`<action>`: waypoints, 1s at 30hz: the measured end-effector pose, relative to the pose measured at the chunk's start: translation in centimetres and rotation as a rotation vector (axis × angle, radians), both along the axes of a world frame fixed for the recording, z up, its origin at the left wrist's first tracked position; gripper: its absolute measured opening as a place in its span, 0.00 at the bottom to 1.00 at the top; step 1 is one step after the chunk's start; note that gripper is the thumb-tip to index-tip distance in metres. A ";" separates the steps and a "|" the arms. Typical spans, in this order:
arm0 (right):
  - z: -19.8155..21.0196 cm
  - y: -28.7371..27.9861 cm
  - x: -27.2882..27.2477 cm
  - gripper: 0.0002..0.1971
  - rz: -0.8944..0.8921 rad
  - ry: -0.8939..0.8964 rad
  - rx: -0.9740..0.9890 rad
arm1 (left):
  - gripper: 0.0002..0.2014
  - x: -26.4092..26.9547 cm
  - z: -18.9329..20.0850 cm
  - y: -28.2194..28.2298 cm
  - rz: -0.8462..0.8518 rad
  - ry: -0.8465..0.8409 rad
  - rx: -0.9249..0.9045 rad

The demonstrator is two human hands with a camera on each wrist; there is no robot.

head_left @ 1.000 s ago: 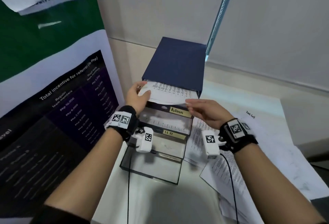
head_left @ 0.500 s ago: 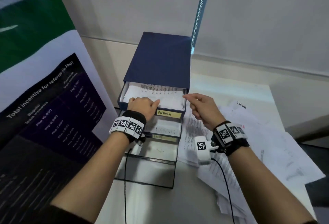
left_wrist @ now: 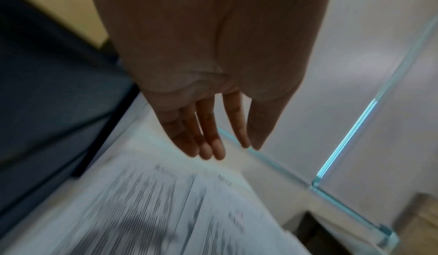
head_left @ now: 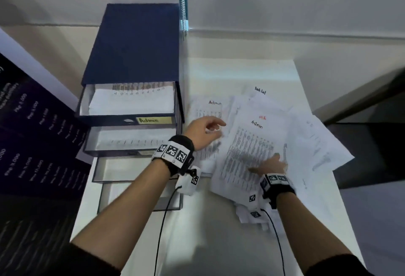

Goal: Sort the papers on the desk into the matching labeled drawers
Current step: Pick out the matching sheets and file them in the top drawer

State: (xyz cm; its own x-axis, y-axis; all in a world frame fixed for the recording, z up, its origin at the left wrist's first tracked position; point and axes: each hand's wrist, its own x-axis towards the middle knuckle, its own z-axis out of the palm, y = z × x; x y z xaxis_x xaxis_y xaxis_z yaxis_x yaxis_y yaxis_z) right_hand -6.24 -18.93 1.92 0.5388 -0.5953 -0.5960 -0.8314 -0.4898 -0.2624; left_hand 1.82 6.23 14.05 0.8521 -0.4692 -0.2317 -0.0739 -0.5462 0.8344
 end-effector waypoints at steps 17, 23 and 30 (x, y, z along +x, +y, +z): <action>-1.5 -4.2 -2.7 0.09 0.174 -0.498 0.204 | 0.15 -4.0 -11.5 -7.8 0.470 0.165 0.048; 6.0 -1.4 -1.9 0.06 0.579 -0.918 0.286 | 0.21 -4.2 -12.0 -5.0 0.527 0.248 0.063; 17.1 -0.8 1.1 0.30 0.454 -1.143 0.474 | 0.38 -3.8 -1.1 -1.8 0.543 -0.029 -0.283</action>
State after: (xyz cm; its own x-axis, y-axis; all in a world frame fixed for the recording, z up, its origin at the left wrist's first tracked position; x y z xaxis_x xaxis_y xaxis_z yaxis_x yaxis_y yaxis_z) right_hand -5.16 -19.69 19.04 0.9699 -0.0902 0.2263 0.1851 -0.3314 -0.9252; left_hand -2.01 4.47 12.98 0.9908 -0.0066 -0.1349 0.1282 -0.2701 0.9543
